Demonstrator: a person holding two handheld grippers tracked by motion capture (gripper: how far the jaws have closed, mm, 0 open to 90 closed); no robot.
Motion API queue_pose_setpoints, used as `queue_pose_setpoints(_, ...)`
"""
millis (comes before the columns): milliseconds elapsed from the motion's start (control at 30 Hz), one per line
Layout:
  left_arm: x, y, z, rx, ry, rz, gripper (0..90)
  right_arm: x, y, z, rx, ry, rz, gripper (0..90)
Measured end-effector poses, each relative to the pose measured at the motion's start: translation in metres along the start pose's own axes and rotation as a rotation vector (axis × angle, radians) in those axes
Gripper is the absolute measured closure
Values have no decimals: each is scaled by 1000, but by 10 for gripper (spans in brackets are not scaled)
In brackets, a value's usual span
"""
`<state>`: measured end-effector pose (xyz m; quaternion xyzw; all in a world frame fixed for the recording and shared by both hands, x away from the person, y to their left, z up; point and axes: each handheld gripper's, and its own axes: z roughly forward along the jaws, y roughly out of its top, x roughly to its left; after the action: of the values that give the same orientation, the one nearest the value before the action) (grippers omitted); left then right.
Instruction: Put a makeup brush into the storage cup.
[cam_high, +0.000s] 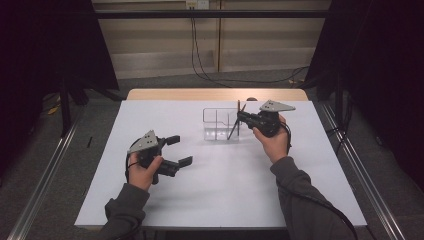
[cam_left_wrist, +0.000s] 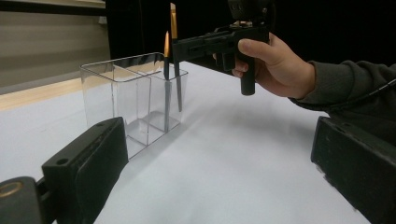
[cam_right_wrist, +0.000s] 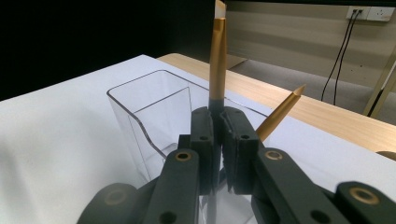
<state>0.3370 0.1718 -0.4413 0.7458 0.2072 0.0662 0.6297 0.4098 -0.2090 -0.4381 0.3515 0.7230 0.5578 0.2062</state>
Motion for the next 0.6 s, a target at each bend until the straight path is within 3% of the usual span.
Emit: queue_pose_setpoints(600,0,0,0,0,-2,1,37,1,-2,0,2,-5,4,831)
